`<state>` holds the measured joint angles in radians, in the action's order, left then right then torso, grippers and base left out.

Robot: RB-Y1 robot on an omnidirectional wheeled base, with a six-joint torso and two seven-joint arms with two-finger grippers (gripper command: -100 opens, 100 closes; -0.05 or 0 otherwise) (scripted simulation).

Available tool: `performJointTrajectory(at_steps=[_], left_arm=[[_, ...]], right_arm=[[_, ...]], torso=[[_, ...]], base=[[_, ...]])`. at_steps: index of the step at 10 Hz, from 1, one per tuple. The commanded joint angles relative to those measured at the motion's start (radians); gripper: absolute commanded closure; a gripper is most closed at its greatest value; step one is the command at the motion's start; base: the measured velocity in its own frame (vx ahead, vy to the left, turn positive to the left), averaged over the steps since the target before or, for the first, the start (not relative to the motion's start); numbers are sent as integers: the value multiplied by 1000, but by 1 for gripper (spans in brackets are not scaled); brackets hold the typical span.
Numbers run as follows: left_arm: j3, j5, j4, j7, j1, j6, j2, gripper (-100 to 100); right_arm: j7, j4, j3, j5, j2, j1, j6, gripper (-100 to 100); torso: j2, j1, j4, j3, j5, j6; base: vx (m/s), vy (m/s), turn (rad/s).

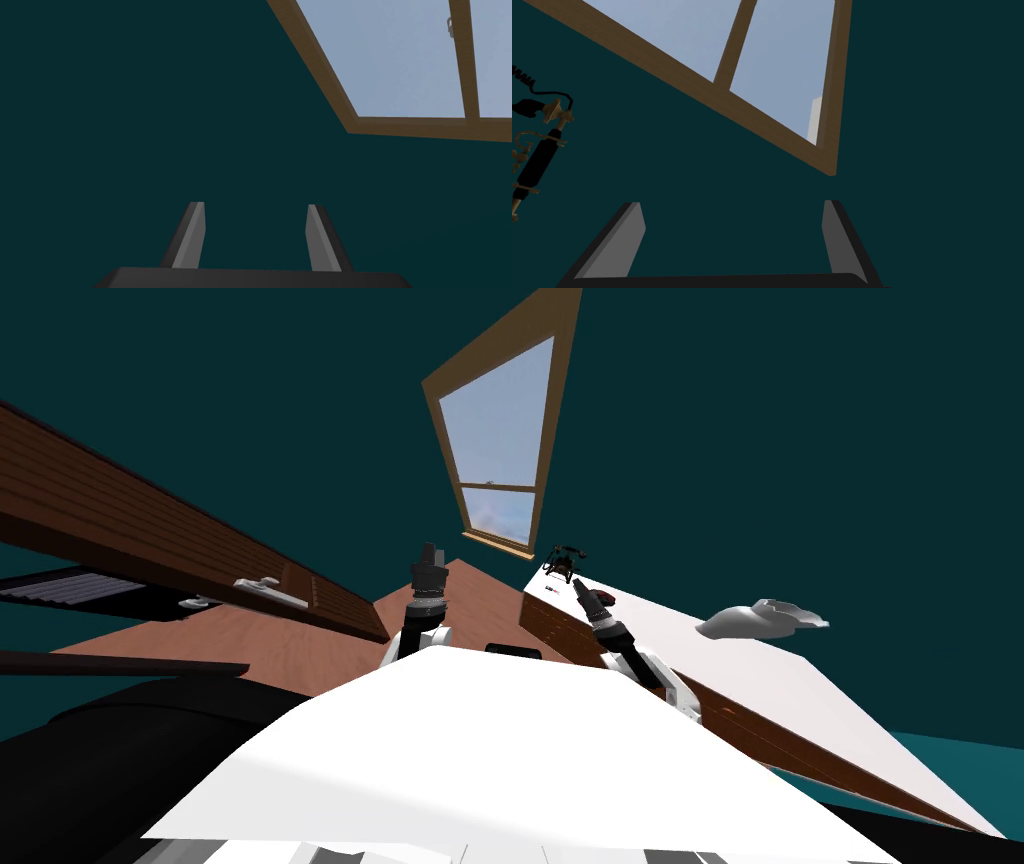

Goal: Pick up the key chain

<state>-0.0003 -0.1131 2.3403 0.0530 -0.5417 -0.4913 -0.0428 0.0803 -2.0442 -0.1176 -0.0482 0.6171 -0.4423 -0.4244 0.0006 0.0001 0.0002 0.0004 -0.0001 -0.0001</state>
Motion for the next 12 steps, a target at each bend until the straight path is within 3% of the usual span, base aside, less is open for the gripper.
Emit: performJointTrajectory(at_steps=[1, 4, 5, 6, 7, 8, 11, 12], left_arm=[[0, 0, 0, 0, 0, 0, 0, 0], [0, 0, 0, 0, 0, 0, 0, 0], [0, 0, 0, 0, 0, 0, 0, 0], [0, 0, 0, 0, 0, 0, 0, 0], [0, 0, 0, 0, 0, 0, 0, 0], [0, 0, 0, 0, 0, 0, 0, 0], [0, 0, 0, 0, 0, 0, 0, 0], [0, 0, 0, 0, 0, 0, 0, 0]], right_arm=[[7, 1, -1, -2, 40, -13, 8, -100], [35, 78, -37, -24, 130, -8, 16, -100], [35, 78, -37, -24, 143, -8, 16, -100], [47, 119, -57, -37, 182, -5, 18, -100], [47, 119, -57, -37, 195, -5, 18, -100], [56, 159, -79, -52, 234, 0, 19, -100], [63, 206, -101, -67, 294, 5, 19, -100], [67, 250, -125, -84, 334, 11, 18, -100]], torso=[[0, 0, 0, 0, 0, 0], [0, 0, 0, 0, 0, 1], [-1, 0, 0, 0, 0, 0], [-1, 0, 0, 0, 0, 1], [-1, 0, 0, -1, 0, 0], [-1, 0, 0, -1, 0, 1], [-2, 0, 0, -1, 0, 0], [-2, 0, 0, -1, 0, 1]], base=[[-13, 9, 93], [-8, 11, 123], [-3, 10, 85], [-1, 17, 201], [3, 11, 82], [8, 16, 172], [14, 14, 113], [21, 16, 209]])
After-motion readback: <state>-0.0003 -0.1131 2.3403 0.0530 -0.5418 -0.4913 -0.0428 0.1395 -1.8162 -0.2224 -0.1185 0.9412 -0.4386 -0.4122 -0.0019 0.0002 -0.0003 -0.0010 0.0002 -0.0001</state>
